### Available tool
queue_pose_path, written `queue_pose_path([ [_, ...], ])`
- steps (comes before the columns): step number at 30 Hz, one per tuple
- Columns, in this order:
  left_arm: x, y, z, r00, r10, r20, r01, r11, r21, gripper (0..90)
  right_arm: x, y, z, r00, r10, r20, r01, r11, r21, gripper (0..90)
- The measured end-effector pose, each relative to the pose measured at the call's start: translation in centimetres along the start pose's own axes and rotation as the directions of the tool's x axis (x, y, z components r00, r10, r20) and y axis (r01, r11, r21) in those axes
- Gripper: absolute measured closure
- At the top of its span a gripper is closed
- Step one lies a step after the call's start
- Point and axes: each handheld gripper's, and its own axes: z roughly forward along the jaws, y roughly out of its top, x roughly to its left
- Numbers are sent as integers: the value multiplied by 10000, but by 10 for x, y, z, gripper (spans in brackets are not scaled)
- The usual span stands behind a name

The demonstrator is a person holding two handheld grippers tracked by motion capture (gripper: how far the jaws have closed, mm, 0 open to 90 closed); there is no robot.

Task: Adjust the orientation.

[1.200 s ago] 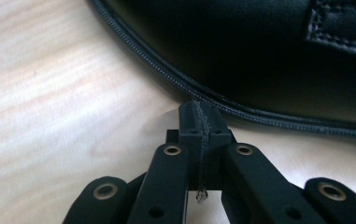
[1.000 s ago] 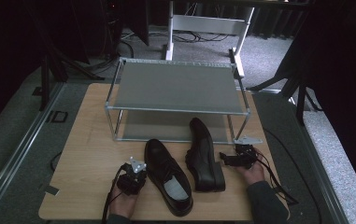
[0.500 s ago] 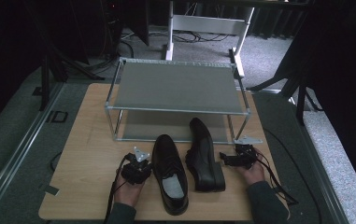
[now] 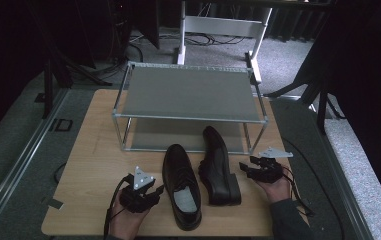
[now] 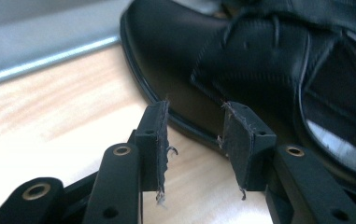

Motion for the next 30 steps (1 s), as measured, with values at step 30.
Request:
queue_pose_path([
  [30, 7, -17, 37, 9999, -63, 121, 61, 9998, 168, 615, 82, 12, -31, 9614, -2582, -950, 2544, 9658, -505, 655],
])
